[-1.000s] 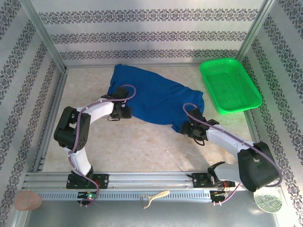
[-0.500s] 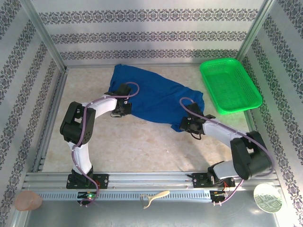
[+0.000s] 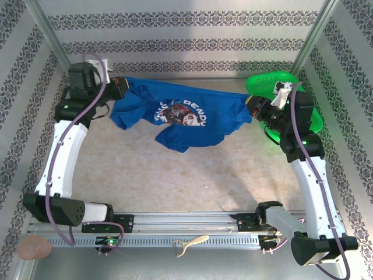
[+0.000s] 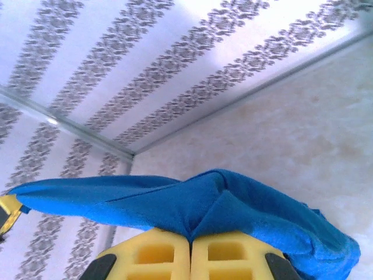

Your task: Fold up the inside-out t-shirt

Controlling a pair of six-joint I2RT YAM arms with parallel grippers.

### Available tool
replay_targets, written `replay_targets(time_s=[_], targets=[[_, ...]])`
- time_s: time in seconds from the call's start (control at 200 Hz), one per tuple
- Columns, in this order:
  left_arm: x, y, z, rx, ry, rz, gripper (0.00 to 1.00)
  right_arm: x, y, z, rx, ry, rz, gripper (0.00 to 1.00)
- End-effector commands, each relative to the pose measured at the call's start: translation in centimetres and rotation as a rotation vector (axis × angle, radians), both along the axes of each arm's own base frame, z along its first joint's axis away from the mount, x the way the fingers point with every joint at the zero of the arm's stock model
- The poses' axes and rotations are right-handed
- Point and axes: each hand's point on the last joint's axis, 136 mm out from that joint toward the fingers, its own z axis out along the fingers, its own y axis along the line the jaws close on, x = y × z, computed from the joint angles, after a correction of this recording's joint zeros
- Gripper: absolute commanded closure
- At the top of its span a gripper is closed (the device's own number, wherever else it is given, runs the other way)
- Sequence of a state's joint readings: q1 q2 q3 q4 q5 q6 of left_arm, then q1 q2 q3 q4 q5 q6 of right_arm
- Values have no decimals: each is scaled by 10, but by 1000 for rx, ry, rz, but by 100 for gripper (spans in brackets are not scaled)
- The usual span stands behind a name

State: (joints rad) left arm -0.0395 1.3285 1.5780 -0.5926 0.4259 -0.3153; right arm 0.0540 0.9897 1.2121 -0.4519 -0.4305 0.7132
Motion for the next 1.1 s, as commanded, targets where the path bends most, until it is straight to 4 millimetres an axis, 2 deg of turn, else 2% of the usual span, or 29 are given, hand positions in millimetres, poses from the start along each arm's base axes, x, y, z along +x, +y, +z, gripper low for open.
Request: replay_targets(time_s=[0.0, 0.23, 0.29, 0.365, 0.425, 0.59, 0.714, 0.744, 0.779, 0.809, 0.849, 0.949, 1.094], targets=[[-18, 1, -11, -59, 96, -29, 95, -13, -1, 5, 48, 48, 7, 100], [-67, -30, 23, -279, 49, -171, 98, -53, 2, 45, 104, -27, 18, 100], [-72, -32, 16, -315, 74, -174, 98, -55, 1, 42, 102, -11, 16, 100], [-67, -32, -7, -319, 138, -166, 96, -45, -1, 18, 91, 48, 0, 100], [-55, -32, -40, -308, 225, -152, 96, -31, -2, -9, 85, 100, -12, 100], [-21, -34, -141, -316, 446, -150, 91, 1, -15, -110, 17, 307, -99, 100], [5, -22, -208, -236, 560, -98, 76, 22, -32, -179, -64, 433, -183, 100], [11, -19, -220, -205, 579, -84, 72, 27, -34, -189, -88, 442, -184, 89], [17, -13, -233, -179, 600, -63, 65, 30, -37, -202, -117, 474, -189, 63], [21, -10, -239, -166, 611, -54, 59, 32, -38, -207, -137, 483, -183, 51], [24, -9, -244, -157, 619, -48, 53, 31, -38, -210, -168, 490, -177, 45], [24, -7, -239, -155, 594, -36, 37, 18, -31, -204, -229, 462, -153, 43], [6, -9, -223, -181, 541, -26, 23, -11, -6, -208, -364, 442, -75, 43]])
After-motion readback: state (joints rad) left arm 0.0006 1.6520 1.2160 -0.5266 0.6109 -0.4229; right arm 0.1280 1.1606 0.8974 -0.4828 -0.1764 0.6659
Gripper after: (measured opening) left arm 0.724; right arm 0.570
